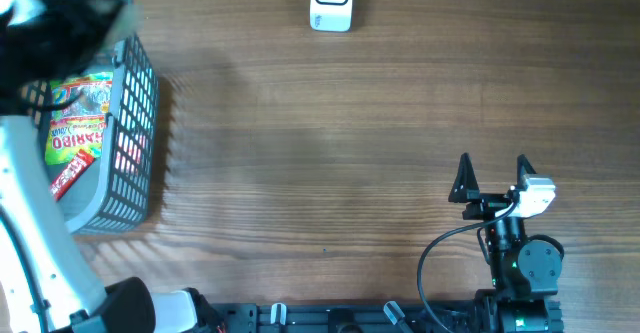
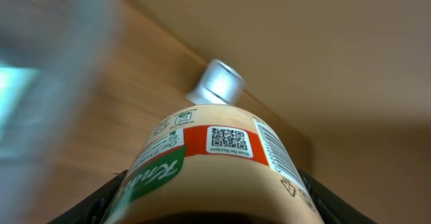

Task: Scan the item barcode
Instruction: 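Carry the jar to the scanner and present its label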

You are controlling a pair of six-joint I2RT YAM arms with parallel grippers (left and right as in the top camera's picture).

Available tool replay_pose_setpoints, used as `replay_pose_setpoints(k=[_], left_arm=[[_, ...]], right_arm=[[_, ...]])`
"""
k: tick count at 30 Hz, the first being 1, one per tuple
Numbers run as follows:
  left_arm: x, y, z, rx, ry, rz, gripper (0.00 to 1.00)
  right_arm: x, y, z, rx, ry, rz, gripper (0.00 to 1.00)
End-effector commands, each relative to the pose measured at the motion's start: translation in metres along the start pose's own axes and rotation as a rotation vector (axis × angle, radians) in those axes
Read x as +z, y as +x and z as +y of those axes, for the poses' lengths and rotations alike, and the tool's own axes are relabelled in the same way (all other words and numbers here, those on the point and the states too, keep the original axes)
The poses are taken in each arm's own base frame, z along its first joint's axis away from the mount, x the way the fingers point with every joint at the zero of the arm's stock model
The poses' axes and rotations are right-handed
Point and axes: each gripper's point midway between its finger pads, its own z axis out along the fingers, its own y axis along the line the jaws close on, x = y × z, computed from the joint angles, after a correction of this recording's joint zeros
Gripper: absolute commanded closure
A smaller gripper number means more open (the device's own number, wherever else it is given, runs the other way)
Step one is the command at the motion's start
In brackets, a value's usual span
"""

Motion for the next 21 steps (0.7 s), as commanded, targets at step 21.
replay_pose_setpoints(k=[21], left_arm=[[0.163,0.373,-0.050,1.088,0.432,1.065,0.33]], right_arm=[[0.000,-0.002,-0.002,-0.014,0.008,-0.009,0.00]])
